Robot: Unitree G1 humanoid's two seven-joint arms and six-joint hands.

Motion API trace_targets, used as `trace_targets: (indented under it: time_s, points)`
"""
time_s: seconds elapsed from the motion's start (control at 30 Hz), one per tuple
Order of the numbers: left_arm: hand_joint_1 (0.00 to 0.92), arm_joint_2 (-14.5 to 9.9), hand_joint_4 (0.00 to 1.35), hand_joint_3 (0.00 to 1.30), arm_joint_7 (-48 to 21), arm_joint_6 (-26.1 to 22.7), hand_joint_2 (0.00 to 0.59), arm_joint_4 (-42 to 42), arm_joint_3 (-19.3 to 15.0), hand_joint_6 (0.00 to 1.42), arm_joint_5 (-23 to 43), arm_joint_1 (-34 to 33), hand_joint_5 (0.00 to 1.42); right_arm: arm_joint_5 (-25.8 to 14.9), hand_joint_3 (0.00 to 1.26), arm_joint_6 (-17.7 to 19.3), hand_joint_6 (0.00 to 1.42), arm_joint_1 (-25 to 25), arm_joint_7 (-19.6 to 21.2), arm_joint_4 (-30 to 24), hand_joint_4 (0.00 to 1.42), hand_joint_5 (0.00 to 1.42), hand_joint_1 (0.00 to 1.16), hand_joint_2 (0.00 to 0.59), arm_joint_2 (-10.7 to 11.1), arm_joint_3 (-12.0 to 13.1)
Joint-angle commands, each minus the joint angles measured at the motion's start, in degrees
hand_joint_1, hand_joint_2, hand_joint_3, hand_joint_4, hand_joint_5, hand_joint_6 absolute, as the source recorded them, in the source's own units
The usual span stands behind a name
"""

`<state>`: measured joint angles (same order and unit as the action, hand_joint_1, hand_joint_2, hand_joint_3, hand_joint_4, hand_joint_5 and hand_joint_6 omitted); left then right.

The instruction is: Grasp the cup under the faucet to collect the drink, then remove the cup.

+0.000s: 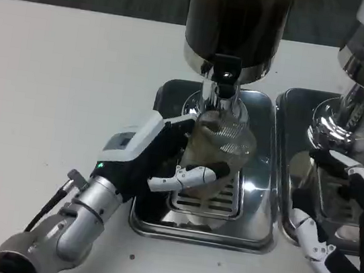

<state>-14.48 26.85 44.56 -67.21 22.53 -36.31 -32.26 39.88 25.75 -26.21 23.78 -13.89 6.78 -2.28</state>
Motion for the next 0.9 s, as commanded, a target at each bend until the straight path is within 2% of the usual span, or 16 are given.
trace_targets:
  time_s: [0.03, 0.33, 0.9]
  points:
    - [0.102, 0.21, 0.34, 0.30, -2.84, -1.19, 0.142, -0.91, 0.47, 0.45, 0.53, -1.32, 0.45, -0.17, 0.40, -0.40, 0.49, 0.23, 0.82, 0.04, 0.38, 0.37, 0.43, 0.388, -0.17, -0.23]
    - [0.040, 0.20, 0.21, 0.20, -6.60, -3.88, 0.142, -1.15, 0.56, 0.30, 1.39, -2.11, 0.29, -0.46, 0.40, -0.34, 0.49, 0.61, 1.03, 0.93, 0.38, 0.37, 0.43, 0.388, -0.08, -0.49]
    - [0.010, -0.96, 0.20, 0.20, -6.42, -2.55, 0.131, 0.36, 0.25, 0.27, 2.55, -0.53, 0.29, -1.14, 0.40, 0.14, 0.51, 2.00, 0.85, 2.30, 0.38, 0.37, 0.42, 0.394, 0.72, -0.55]
